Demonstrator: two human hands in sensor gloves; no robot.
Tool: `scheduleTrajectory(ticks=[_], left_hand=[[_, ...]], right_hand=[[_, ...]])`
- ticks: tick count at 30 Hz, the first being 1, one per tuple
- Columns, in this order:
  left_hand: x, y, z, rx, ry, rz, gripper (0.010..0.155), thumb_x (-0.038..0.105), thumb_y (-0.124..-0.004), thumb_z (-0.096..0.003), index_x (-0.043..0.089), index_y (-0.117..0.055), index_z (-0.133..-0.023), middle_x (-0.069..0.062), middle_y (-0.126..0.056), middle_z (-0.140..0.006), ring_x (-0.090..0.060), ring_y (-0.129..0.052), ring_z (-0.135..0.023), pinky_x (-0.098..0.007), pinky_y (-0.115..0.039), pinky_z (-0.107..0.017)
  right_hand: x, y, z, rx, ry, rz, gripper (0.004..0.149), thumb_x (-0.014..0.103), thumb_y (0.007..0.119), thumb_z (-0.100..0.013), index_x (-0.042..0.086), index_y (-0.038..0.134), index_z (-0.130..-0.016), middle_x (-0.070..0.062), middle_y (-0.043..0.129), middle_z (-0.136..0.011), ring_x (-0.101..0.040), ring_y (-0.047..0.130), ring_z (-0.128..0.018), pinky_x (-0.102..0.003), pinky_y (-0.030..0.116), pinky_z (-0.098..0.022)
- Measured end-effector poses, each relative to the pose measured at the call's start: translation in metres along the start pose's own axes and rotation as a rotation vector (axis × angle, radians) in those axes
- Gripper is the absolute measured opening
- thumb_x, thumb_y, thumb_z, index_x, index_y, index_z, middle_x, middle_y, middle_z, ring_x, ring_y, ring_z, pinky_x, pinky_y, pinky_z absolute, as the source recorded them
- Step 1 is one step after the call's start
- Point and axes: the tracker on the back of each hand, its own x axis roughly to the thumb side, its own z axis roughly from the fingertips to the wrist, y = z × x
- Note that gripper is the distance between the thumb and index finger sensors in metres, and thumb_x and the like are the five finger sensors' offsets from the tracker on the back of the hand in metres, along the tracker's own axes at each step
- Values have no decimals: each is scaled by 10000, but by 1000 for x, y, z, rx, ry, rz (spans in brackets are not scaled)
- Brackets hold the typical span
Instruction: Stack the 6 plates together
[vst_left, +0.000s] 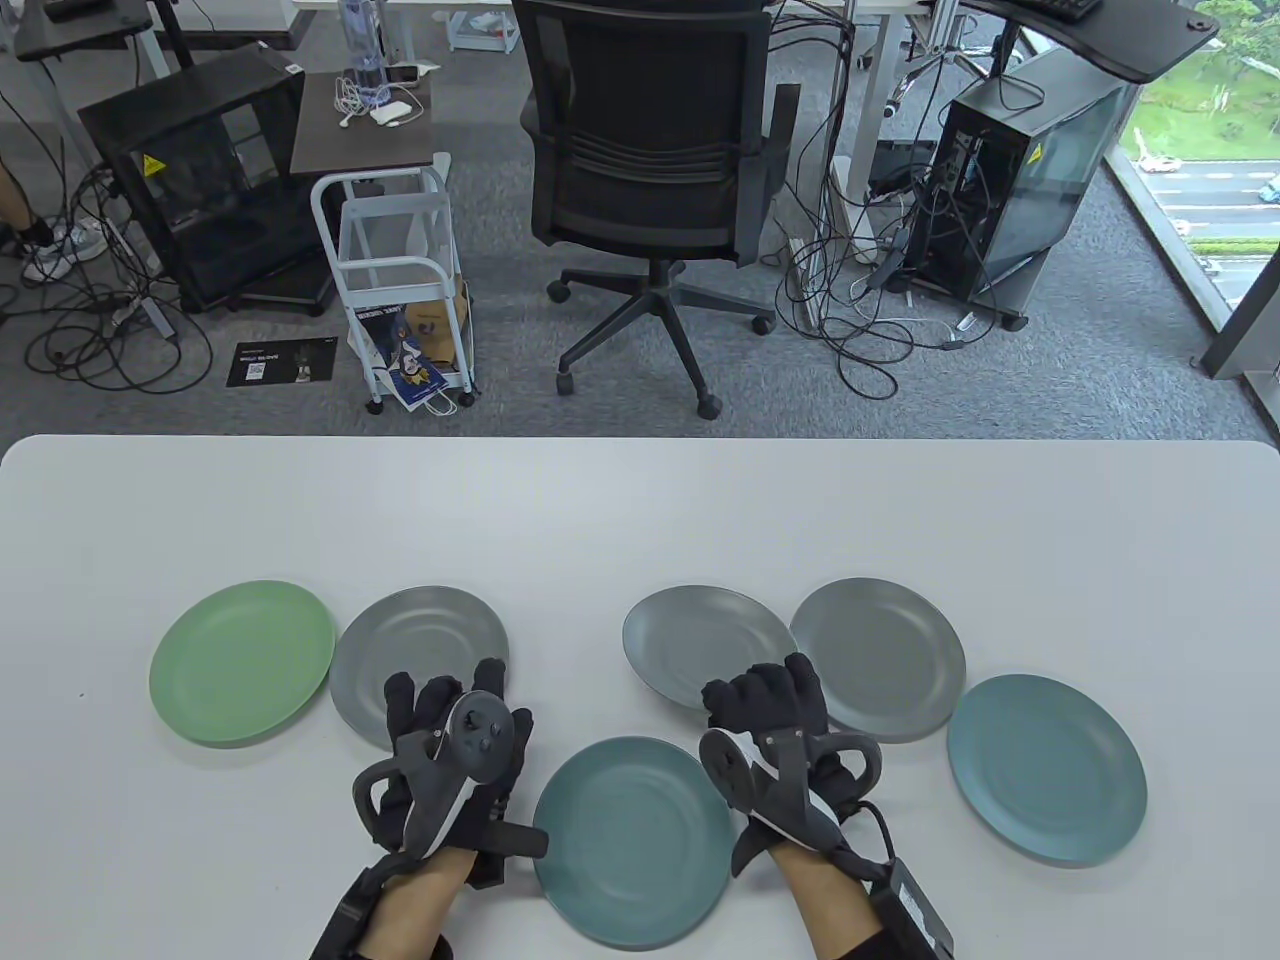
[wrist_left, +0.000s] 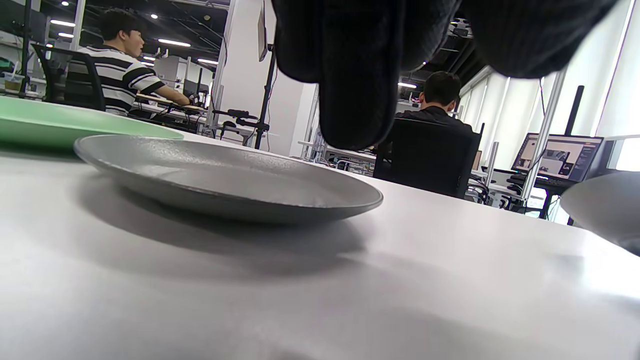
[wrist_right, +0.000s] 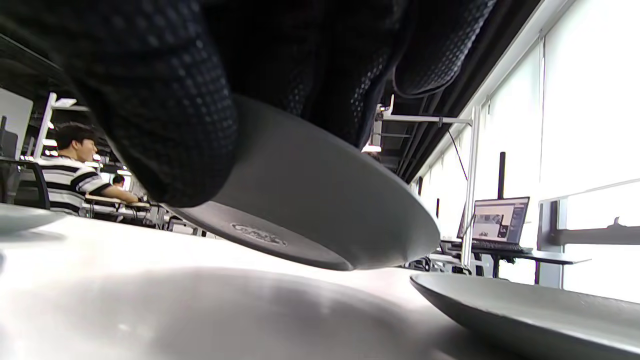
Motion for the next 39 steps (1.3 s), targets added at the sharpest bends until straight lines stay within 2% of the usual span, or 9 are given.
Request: scheduleTrajectory(ticks=[16, 23, 34, 39], left_hand=[[-35, 1, -15, -167, 141, 477, 705, 604, -746, -339, 250, -669, -944, 101, -1060, -585, -128, -886, -799, -422, -399, -826], [-38, -2, -16, -210, 157, 550, 711, 612, -745, -338, 232, -683, -936, 97, -1066, -564, -134, -900, -777, -421, -416, -816], [-37, -11, -16, -334, 175, 669, 693, 600, -758, -343, 203, -723, -910, 93, -1074, -531, -140, -914, -753, -421, -433, -806], [-41, -12, -17, -331, 217, 690, 635, 549, -774, -358, 206, -743, -891, 109, -1076, -504, -131, -930, -729, -418, -458, -801]], right_hand=[[31, -23, 10, -143, -159, -66, 358, 455, 994, -344, 380, 896, -680, 153, 986, -690, -118, 906, -789, -474, 598, -754], [44, -25, 13, -154, -225, -93, 357, 459, 995, -343, 384, 896, -678, 154, 986, -691, -116, 907, -791, -475, 597, -755], [59, -29, 19, -177, -299, -130, 355, 458, 997, -341, 385, 899, -674, 155, 986, -691, -115, 904, -796, -479, 591, -758], [64, -32, 22, -199, -328, -136, 358, 457, 1001, -338, 378, 902, -672, 150, 987, -683, -115, 903, -797, -479, 591, -759]])
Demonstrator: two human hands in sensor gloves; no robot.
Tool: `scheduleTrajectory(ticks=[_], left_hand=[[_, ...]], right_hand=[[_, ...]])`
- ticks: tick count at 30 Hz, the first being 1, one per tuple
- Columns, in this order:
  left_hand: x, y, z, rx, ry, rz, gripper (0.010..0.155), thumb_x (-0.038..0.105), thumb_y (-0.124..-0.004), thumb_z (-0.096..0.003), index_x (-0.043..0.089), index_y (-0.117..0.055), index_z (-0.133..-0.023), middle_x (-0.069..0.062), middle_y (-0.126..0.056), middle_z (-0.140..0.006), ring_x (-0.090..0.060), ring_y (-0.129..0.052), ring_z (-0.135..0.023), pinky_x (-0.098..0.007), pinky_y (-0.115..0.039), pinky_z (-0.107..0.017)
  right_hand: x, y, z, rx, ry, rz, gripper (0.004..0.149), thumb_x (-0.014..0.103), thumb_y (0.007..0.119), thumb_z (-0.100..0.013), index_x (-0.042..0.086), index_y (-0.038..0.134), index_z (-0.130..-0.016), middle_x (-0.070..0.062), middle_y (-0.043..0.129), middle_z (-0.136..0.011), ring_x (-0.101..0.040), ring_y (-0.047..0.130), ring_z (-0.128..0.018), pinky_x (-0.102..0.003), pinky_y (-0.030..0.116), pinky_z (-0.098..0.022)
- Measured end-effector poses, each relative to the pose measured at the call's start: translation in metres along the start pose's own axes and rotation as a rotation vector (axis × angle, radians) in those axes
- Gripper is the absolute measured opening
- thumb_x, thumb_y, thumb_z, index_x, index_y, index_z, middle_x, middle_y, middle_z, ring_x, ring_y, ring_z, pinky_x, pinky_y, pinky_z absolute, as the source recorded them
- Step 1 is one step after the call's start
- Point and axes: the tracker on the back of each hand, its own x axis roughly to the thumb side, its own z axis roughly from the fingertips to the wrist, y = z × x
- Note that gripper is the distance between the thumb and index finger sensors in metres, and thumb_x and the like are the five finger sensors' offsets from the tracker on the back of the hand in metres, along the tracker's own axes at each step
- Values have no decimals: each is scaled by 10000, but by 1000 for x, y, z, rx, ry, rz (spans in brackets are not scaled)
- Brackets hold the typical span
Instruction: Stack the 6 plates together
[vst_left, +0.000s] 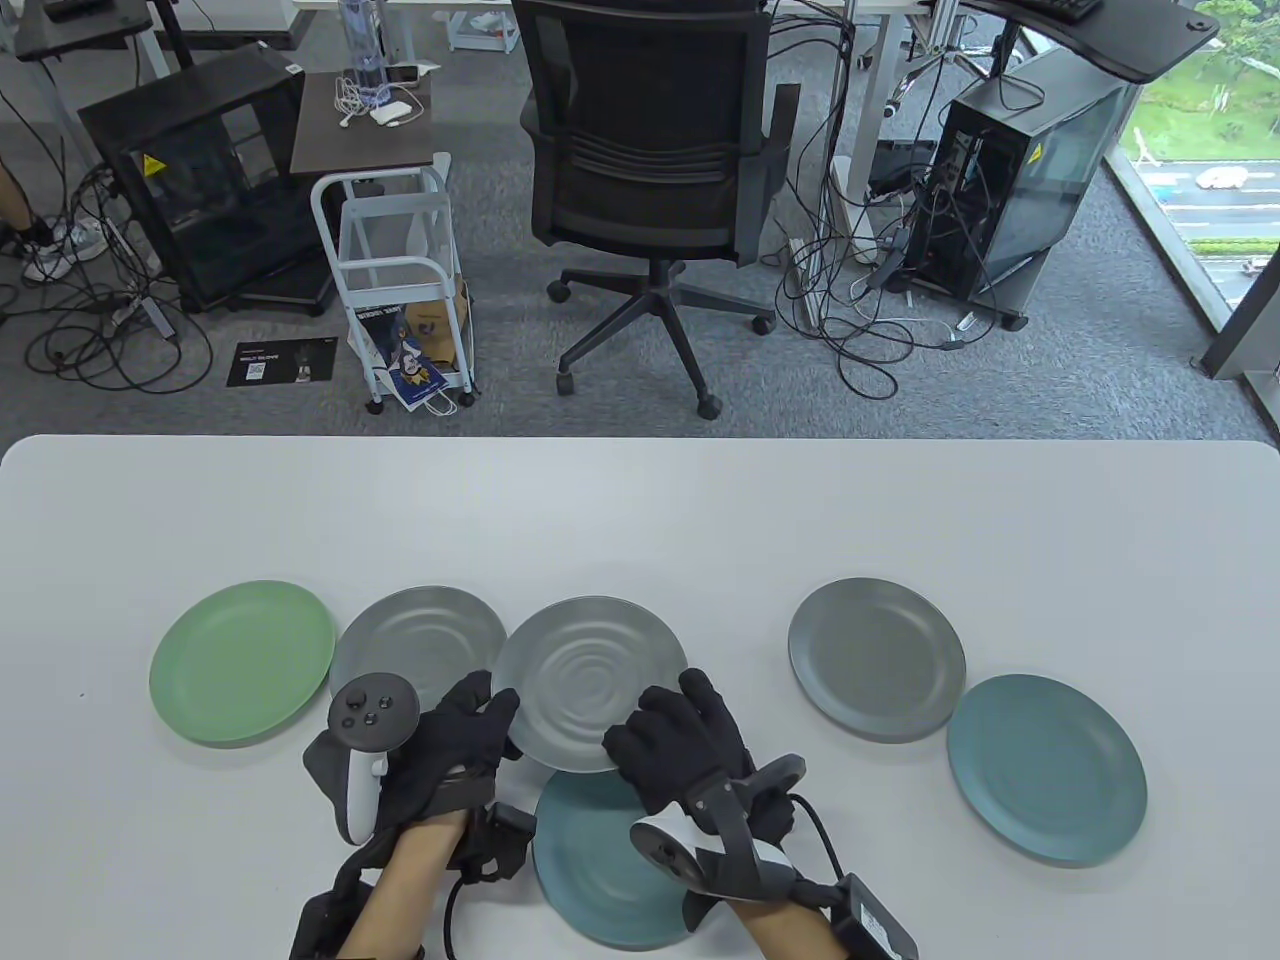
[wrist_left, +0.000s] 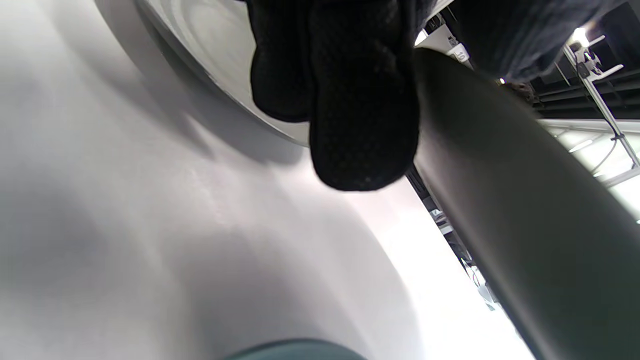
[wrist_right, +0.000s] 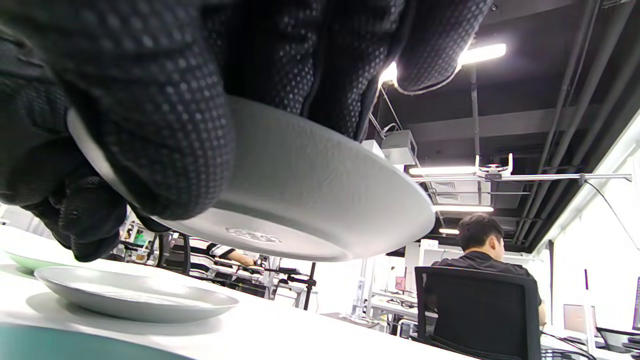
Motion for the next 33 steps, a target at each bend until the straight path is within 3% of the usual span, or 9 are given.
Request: scheduleTrajectory(ticks=[12, 15, 20, 26, 33], left_hand=[[-7, 3, -5, -40, 79, 87, 546, 434, -826, -364, 170, -777, -840, 81, -1071, -441, -97, -964, -661, -405, -521, -783], [-9, 6, -6, -17, 86, 83, 534, 432, -831, -363, 177, -785, -830, 74, -1068, -431, -94, -963, -657, -403, -525, -783], [-12, 7, -9, -13, 90, 63, 524, 428, -835, -362, 171, -798, -817, 62, -1066, -419, -95, -964, -651, -403, -524, -786], [-8, 5, -10, -23, 35, 41, 510, 423, -840, -360, 169, -816, -801, 48, -1065, -402, -96, -968, -637, -406, -524, -788], [-3, -1, -9, -60, -40, 19, 498, 418, -842, -357, 169, -829, -788, 39, -1063, -391, -94, -969, -633, -411, -524, -790]], right_hand=[[2, -1, 0, 18, -38, 8, 369, 468, 976, -359, 387, 882, -706, 157, 973, -721, -120, 880, -834, -487, 569, -769], [-2, 2, -1, 79, -20, 31, 517, 503, 945, -372, 379, 792, -851, 123, 870, -907, -176, 757, -948, -504, 521, -781], [-25, 7, 1, 163, 55, 48, 741, 539, 937, -371, 344, 611, -1007, 54, 681, -1078, -255, 587, -1033, -533, 440, -793], [-57, 14, 5, 264, 155, 134, 761, 520, 936, -387, 328, 575, -1029, 40, 647, -1099, -270, 562, -1041, -541, 422, -794], [-82, 19, 12, 295, 269, 109, 730, 509, 927, -400, 319, 594, -1022, 34, 662, -1090, -272, 576, -1034, -544, 427, -790]])
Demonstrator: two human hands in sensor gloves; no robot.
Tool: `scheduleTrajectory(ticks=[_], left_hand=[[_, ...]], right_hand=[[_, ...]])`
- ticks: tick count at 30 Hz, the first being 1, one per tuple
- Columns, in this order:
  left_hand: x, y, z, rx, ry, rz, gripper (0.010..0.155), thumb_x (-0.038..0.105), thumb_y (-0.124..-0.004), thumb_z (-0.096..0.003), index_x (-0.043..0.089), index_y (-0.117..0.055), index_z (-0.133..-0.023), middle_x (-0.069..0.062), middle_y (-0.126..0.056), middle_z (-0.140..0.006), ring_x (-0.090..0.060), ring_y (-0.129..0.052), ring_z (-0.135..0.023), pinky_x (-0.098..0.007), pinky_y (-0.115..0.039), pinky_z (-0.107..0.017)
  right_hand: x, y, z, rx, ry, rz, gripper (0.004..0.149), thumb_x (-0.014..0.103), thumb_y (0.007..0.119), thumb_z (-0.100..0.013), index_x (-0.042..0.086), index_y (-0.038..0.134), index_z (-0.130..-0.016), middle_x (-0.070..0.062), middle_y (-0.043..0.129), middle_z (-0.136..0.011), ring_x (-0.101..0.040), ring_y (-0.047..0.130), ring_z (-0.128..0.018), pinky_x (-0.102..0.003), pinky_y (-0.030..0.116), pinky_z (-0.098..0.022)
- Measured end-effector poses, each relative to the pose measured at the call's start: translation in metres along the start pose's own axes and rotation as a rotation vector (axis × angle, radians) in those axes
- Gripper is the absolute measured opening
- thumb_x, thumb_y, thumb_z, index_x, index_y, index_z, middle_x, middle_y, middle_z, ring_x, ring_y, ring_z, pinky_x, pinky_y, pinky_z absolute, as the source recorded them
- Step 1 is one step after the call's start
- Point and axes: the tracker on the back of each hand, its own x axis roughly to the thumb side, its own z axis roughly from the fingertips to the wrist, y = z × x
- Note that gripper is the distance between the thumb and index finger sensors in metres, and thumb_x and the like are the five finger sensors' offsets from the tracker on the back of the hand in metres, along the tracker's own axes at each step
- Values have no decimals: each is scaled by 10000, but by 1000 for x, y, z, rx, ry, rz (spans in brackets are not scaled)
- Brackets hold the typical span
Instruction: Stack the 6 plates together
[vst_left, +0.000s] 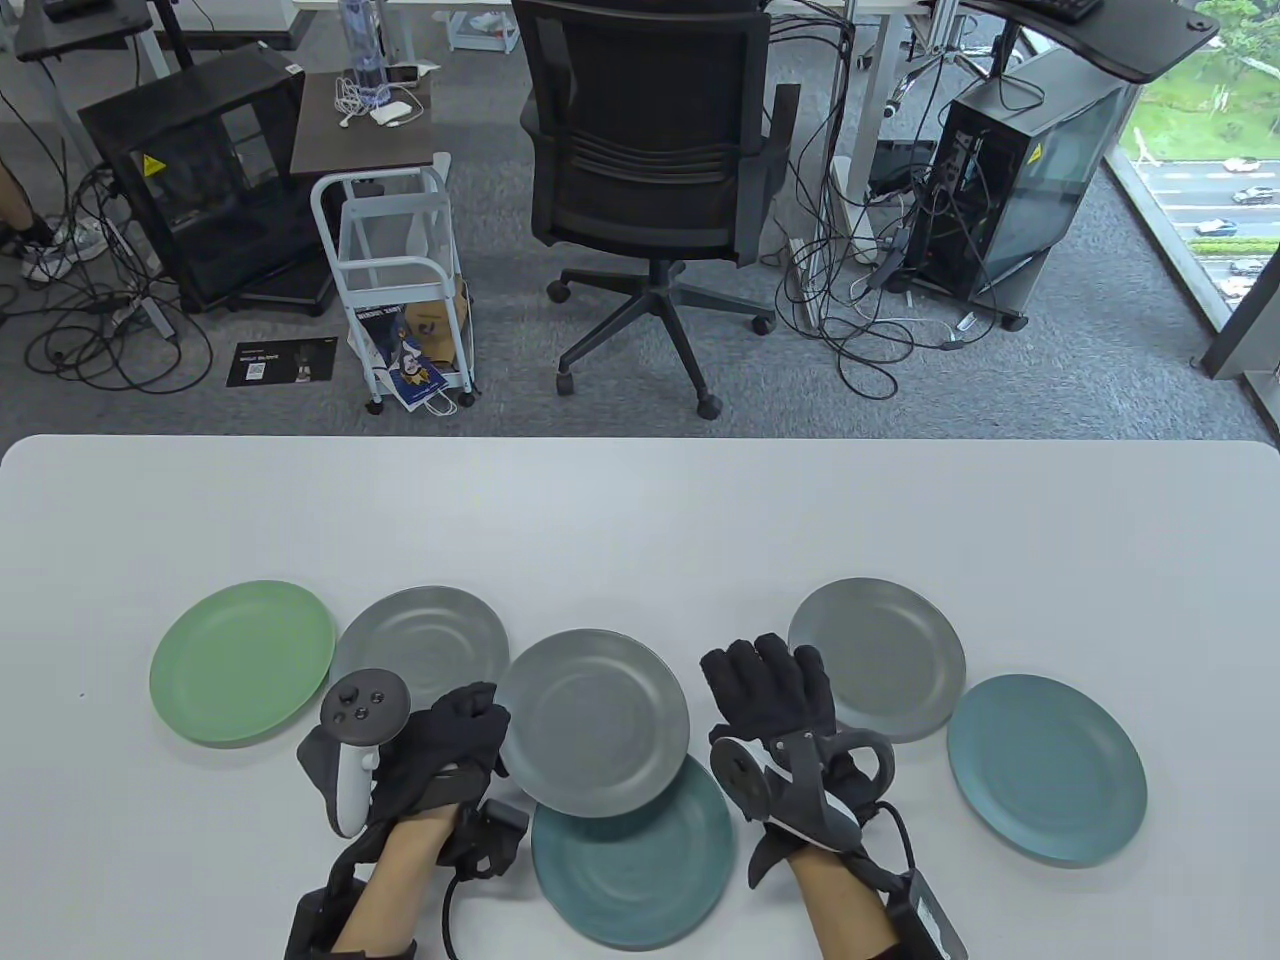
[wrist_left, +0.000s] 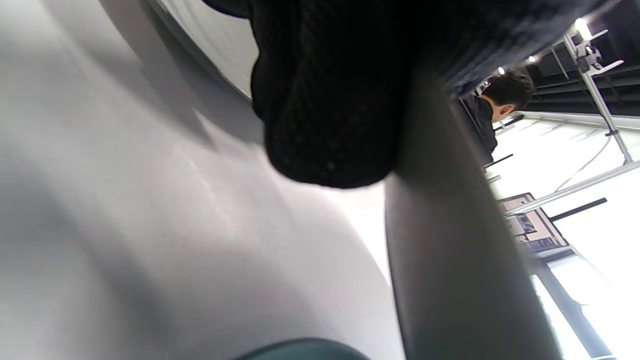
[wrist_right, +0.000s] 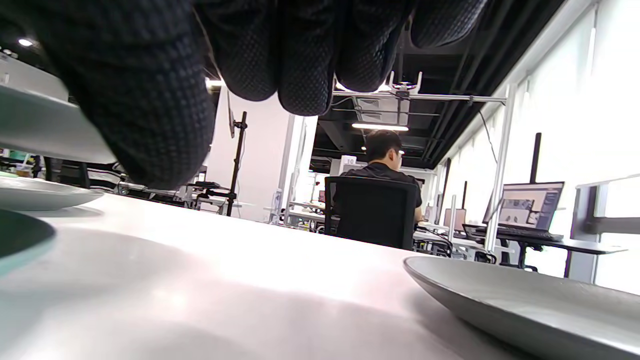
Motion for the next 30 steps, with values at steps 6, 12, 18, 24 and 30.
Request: scheduleTrajectory(ticks=[6, 12, 18, 24, 30], left_hand=[[3, -5, -1, -55, -51, -14, 490, 415, -842, -358, 171, -834, -783, 36, -1063, -389, -94, -970, -634, -416, -521, -793], [6, -10, -1, -95, -73, -48, 482, 412, -843, -358, 172, -842, -776, 29, -1063, -385, -95, -969, -634, -421, -512, -797], [7, -13, -2, -147, -93, -76, 471, 409, -847, -358, 173, -852, -766, 24, -1065, -381, -94, -971, -632, -426, -502, -801], [11, -18, -1, -182, -122, -135, 456, 407, -852, -357, 176, -865, -750, 19, -1065, -371, -90, -973, -629, -429, -493, -806], [12, -21, -1, -211, -118, -153, 448, 407, -853, -355, 176, -873, -739, 17, -1066, -362, -86, -979, -625, -431, -491, -806]], right_hand=[[-9, 3, 0, 12, 43, -13, 724, 511, 920, -406, 317, 593, -1022, 34, 665, -1088, -273, 582, -1031, -545, 430, -789], [-11, 4, 0, 19, 57, -26, 716, 514, 909, -414, 317, 589, -1023, 33, 668, -1085, -271, 587, -1029, -543, 431, -789], [-12, 6, 0, 24, 62, -33, 714, 516, 905, -417, 315, 589, -1025, 32, 668, -1085, -271, 588, -1028, -543, 432, -790], [-15, 7, 0, 31, 75, -39, 713, 517, 902, -418, 316, 588, -1025, 30, 670, -1085, -272, 589, -1028, -543, 433, -790], [-16, 8, 0, 39, 81, -40, 709, 516, 902, -421, 314, 590, -1024, 31, 668, -1085, -271, 592, -1027, -544, 432, -789]])
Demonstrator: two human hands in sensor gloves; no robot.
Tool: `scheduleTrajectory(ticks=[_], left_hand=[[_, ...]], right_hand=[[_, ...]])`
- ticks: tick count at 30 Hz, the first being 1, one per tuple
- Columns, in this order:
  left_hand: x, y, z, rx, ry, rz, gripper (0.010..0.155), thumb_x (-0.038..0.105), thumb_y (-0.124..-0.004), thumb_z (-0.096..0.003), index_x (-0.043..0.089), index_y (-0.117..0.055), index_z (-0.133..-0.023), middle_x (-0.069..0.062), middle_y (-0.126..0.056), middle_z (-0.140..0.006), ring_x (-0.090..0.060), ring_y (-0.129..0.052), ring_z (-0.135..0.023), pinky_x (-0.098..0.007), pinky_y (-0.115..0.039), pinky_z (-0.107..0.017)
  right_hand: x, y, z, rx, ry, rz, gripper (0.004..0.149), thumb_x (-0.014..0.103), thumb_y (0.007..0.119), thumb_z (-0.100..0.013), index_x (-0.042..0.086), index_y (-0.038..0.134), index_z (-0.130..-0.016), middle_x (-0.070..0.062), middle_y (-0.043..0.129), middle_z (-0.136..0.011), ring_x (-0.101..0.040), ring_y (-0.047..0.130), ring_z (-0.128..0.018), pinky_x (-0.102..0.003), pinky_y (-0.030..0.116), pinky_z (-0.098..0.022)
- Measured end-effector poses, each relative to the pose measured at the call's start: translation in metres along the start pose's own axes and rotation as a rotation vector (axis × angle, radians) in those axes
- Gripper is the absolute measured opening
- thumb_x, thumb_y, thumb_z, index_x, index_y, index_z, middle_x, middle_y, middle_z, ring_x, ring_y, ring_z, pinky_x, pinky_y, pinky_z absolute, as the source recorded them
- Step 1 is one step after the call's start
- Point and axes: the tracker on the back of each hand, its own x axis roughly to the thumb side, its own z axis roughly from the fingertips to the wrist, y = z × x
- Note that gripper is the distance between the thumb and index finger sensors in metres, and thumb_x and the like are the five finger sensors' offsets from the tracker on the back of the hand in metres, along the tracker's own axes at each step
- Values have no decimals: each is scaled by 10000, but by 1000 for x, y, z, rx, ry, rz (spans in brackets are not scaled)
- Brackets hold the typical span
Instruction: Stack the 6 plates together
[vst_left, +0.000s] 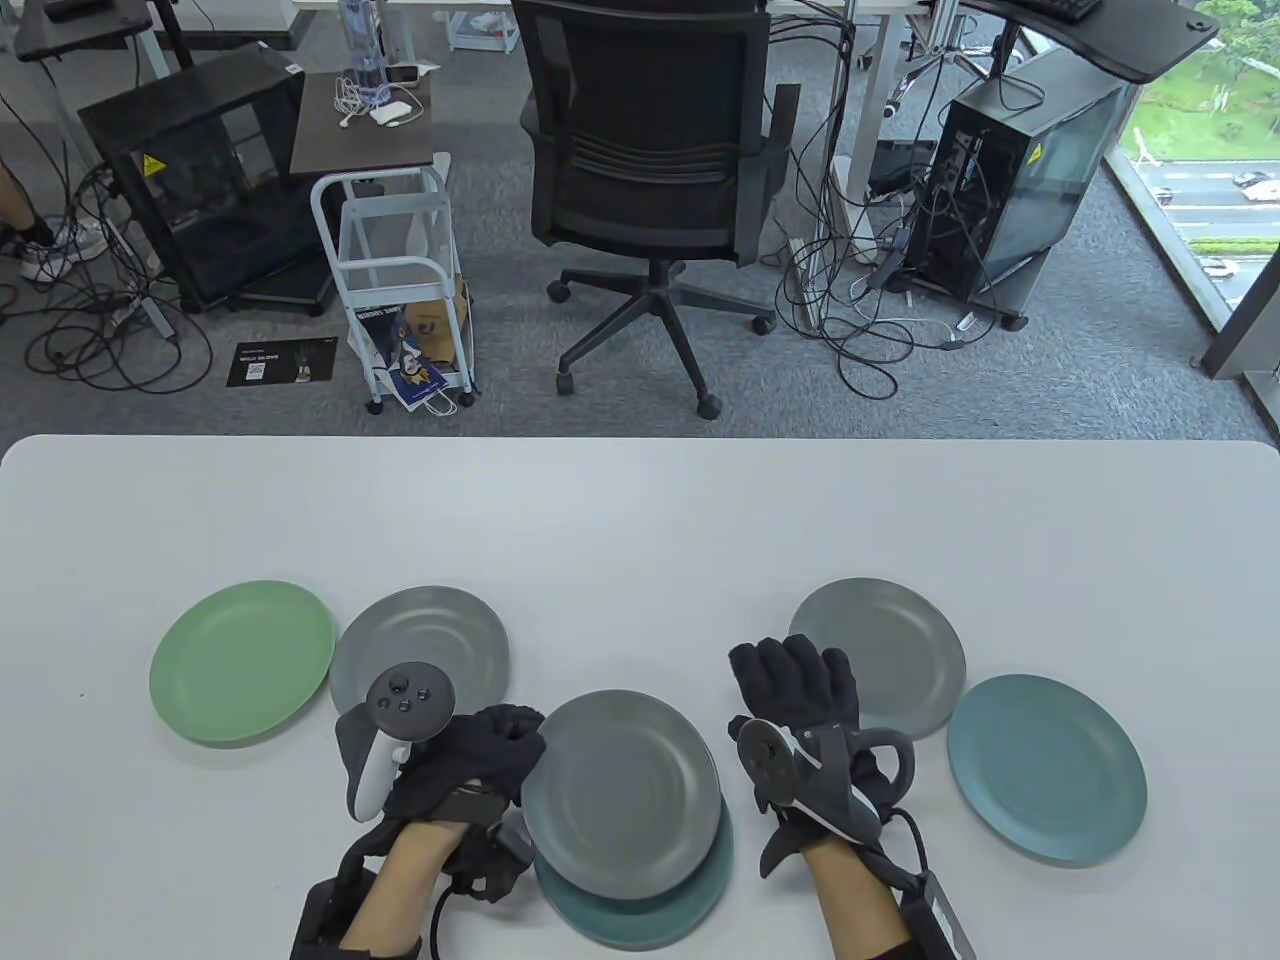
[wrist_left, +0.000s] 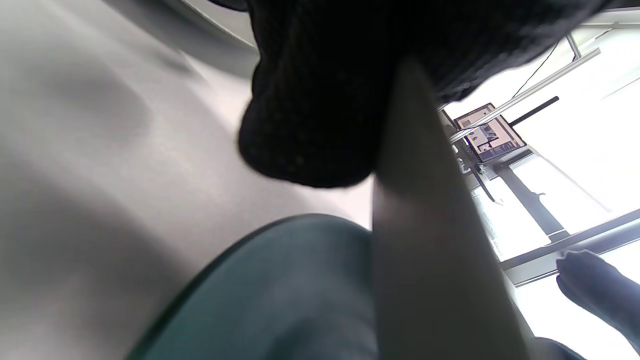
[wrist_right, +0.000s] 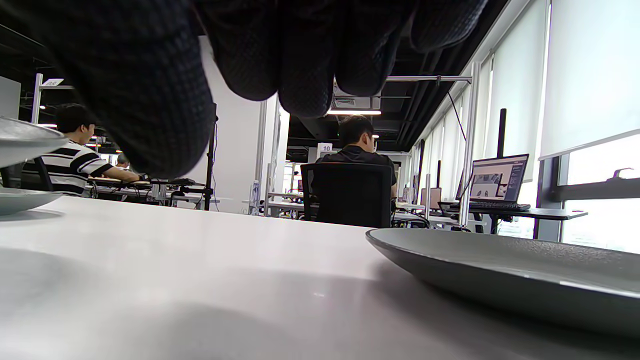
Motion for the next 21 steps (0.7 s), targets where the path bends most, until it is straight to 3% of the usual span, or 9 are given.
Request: scheduleTrajectory(ticks=[11, 15, 17, 21], left_hand=[[1, -5, -2, -55, 32, -73, 444, 422, -863, -350, 188, -882, -726, 24, -1071, -349, -85, -982, -628, -421, -491, -805], [6, -3, 3, 20, 103, -231, 435, 473, -873, -340, 231, -918, -699, 50, -1081, -365, -143, -966, -654, -422, -480, -806], [9, 0, 6, 82, 142, -355, 521, 568, -853, -316, 243, -908, -719, 56, -1074, -404, -151, -949, -679, -424, -474, -809], [11, 5, 10, 171, 145, -353, 548, 587, -824, -326, 243, -893, -746, 52, -1074, -461, -169, -928, -713, -428, -458, -812]], right_hand=[[-3, 1, -1, 14, 23, -9, 714, 521, 898, -422, 310, 583, -1027, 40, 735, -1022, -267, 619, -1015, -545, 443, -786], [-6, 1, -1, 23, 43, -11, 720, 527, 893, -425, 303, 577, -1031, 58, 781, -963, -262, 642, -1005, -545, 451, -784], [-7, 1, -1, 29, 51, -11, 718, 531, 891, -425, 300, 581, -1030, 64, 796, -944, -258, 655, -998, -544, 456, -784], [-9, 1, -2, 29, 85, 4, 717, 540, 886, -428, 295, 584, -1030, 71, 813, -923, -249, 680, -984, -542, 467, -781]])
